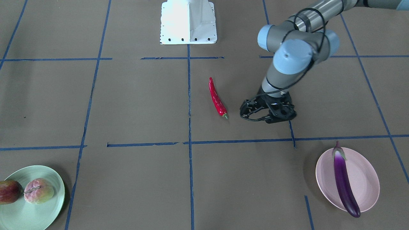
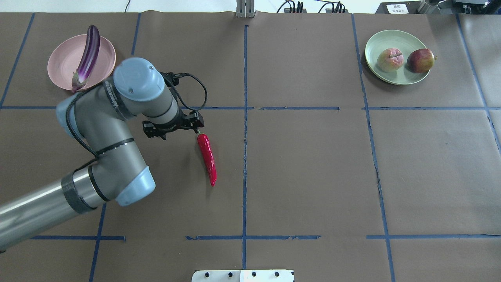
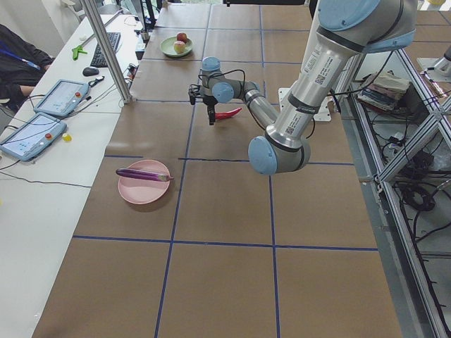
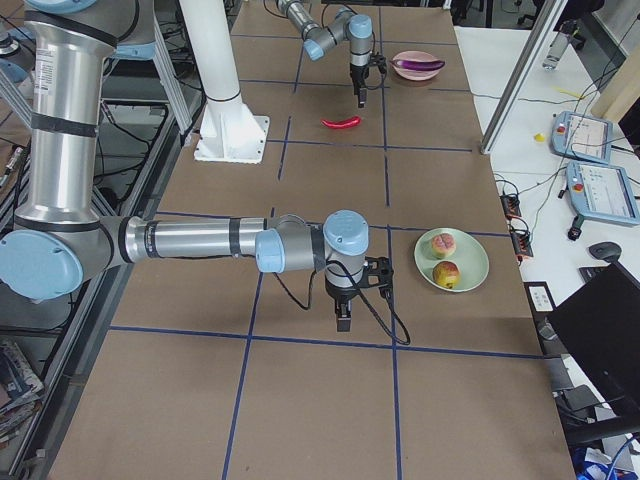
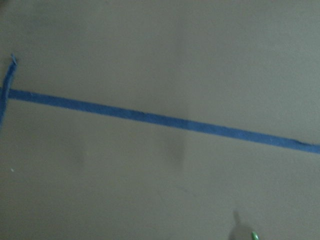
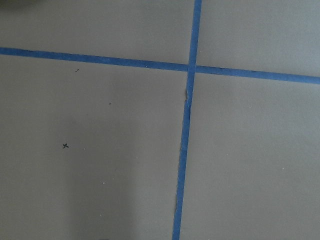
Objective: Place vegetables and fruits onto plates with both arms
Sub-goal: 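Lower the left gripper onto the red chili pepper and grasp it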
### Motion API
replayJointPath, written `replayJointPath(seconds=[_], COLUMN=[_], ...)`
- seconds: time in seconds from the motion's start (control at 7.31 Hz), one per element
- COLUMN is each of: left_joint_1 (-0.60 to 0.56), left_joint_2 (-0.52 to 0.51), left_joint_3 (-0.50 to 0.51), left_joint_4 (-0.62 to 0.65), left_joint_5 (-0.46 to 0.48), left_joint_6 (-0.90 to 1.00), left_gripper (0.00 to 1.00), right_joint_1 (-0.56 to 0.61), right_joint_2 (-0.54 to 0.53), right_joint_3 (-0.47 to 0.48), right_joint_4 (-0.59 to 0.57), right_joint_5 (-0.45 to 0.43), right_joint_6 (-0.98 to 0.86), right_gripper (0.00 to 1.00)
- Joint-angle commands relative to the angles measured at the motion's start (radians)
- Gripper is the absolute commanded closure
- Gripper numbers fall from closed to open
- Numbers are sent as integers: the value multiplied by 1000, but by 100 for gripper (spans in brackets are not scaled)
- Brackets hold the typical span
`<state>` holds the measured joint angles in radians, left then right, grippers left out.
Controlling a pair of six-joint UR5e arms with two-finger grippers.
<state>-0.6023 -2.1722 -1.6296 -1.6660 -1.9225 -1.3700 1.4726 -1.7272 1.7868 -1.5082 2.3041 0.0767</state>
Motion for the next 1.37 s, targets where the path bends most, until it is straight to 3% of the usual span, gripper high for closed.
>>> replayJointPath(seconds=[0.0, 0.68, 0.96, 1.23], left_joint_1=[114, 116, 113, 70], left_joint_2=[-23, -54, -60, -60], left_joint_3=[10, 68, 66, 48], left_joint_4=[-1, -9, -9, -8], left_joint_5=[80, 83, 83, 79], left_joint_6=[-98, -115, -112, -89], left_gripper=[0, 37, 94, 100], right_joint_1=[0, 0, 0, 0], right_joint_2=[0, 0, 0, 0], right_joint_3=[0, 0, 2, 3], right_joint_4=[0, 0, 0, 0], right_joint_5=[0, 0, 0, 1], right_joint_6=[0, -2, -2, -2], right_gripper=[0, 0, 0, 0])
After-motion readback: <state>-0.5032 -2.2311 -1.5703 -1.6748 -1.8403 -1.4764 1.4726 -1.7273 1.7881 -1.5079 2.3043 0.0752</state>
